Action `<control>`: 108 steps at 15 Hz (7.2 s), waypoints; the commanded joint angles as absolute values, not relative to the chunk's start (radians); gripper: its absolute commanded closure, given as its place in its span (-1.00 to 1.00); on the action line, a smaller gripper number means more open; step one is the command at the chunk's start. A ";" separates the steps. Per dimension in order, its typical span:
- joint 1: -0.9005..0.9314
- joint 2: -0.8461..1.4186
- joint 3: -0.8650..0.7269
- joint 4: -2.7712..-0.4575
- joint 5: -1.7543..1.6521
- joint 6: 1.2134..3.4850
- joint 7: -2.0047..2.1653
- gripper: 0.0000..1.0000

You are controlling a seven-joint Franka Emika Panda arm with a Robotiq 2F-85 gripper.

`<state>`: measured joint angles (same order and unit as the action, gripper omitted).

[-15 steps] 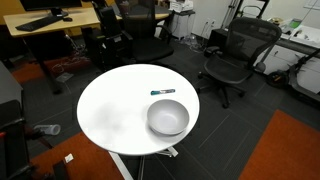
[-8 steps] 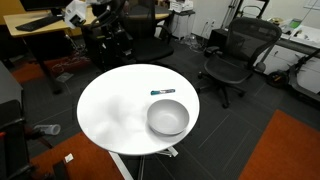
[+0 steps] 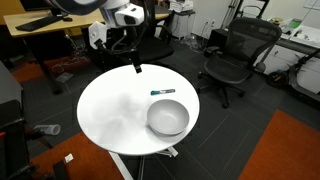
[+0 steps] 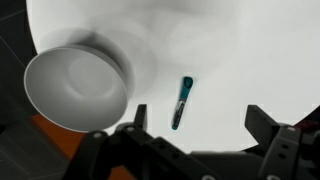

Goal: Pick the pen on the table and put it in the bowl

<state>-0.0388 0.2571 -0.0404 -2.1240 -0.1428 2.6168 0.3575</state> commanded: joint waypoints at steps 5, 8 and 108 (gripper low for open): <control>-0.040 0.488 -0.057 -1.883 -0.037 2.596 0.272 -1.00; -0.048 0.563 -0.053 -1.798 0.001 2.579 0.237 -1.00; -0.162 0.642 -0.213 -1.801 0.196 2.680 0.412 0.91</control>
<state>-0.1374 0.6001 -0.2385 -1.8631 0.1634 2.7054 0.4253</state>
